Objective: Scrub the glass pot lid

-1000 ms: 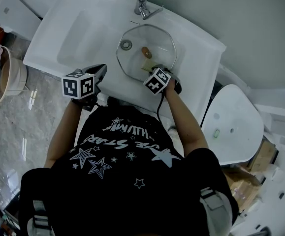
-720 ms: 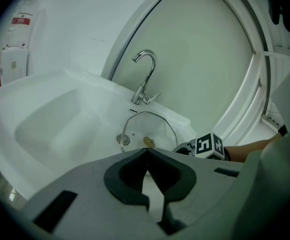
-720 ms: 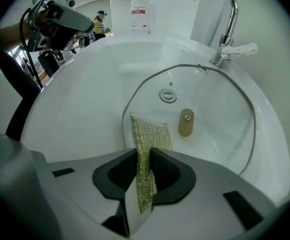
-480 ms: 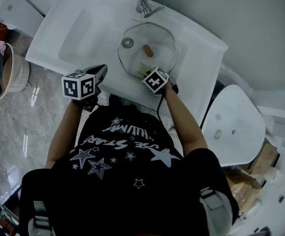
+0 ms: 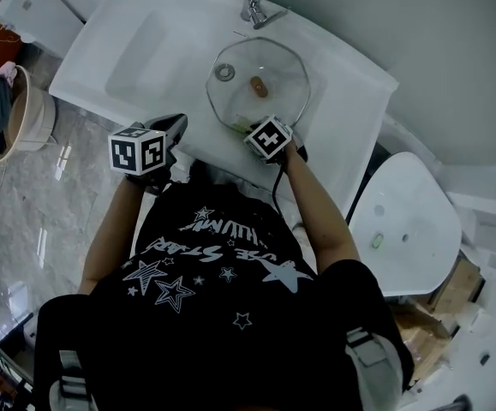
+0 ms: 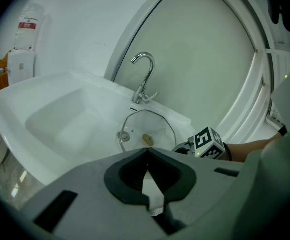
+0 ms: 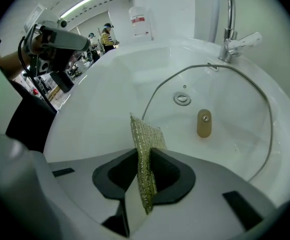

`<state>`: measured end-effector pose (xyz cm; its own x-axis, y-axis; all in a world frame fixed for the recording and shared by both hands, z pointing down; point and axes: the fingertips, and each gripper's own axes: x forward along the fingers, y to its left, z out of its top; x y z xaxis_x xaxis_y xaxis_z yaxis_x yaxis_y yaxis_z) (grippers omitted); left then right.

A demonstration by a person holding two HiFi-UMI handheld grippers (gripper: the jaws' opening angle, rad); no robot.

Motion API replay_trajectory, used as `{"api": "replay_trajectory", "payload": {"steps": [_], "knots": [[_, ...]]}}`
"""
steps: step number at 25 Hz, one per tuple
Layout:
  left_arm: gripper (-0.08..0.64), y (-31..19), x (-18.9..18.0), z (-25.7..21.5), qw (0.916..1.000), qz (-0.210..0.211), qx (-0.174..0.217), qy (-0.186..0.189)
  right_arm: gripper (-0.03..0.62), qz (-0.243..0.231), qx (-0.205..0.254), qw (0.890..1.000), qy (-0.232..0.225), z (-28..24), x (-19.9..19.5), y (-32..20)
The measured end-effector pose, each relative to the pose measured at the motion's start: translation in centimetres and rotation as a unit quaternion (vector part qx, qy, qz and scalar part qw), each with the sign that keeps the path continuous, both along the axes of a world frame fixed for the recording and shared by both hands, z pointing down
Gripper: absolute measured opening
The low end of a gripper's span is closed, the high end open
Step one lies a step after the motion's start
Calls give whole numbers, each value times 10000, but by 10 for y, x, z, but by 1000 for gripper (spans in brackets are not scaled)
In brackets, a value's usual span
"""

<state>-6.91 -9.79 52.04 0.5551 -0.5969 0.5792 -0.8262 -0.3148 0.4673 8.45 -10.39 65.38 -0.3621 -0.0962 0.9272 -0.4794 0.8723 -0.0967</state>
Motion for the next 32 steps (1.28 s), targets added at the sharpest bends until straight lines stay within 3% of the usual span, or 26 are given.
{"api": "replay_trajectory", "payload": {"steps": [9,19,32], "knots": [[8,22,7,-3,9994,-355,40,7,69,504,261,9951,-811,-39,7,-12],[8,50,21,-1,9984,-569,25,-8,67,974,501,9759,-1889,-91,19,-10],[8,72,35,2,9988,-478,45,-51,67,1199,671,9636,-2293,-113,44,9]]}}
